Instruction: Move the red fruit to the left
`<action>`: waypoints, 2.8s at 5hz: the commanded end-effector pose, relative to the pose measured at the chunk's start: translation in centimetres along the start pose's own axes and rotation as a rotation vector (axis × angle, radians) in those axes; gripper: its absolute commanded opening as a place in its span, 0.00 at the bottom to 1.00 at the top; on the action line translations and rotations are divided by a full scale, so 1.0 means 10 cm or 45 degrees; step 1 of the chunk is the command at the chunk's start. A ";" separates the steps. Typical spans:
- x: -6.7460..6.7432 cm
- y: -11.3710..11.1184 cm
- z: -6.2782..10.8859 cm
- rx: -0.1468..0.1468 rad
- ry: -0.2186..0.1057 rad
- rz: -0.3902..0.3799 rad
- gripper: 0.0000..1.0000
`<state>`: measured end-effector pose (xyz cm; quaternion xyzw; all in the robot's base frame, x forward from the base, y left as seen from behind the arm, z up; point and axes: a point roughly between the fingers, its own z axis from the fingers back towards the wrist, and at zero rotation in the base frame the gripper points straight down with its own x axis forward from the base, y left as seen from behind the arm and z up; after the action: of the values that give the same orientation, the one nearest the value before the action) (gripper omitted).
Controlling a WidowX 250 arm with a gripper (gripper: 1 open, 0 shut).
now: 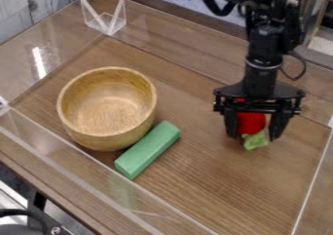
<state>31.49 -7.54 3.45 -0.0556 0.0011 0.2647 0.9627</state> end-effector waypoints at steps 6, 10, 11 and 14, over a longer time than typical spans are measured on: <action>0.20 -0.02 -0.07 -0.043 -0.118 0.051 1.00; 0.15 -0.12 0.03 -0.030 -0.139 0.028 1.00; 0.12 -0.18 0.13 -0.037 -0.146 0.092 1.00; 0.17 -0.24 0.42 -0.106 -0.163 0.034 0.00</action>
<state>33.01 -8.29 5.22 -0.0594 -0.0350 0.2808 0.9573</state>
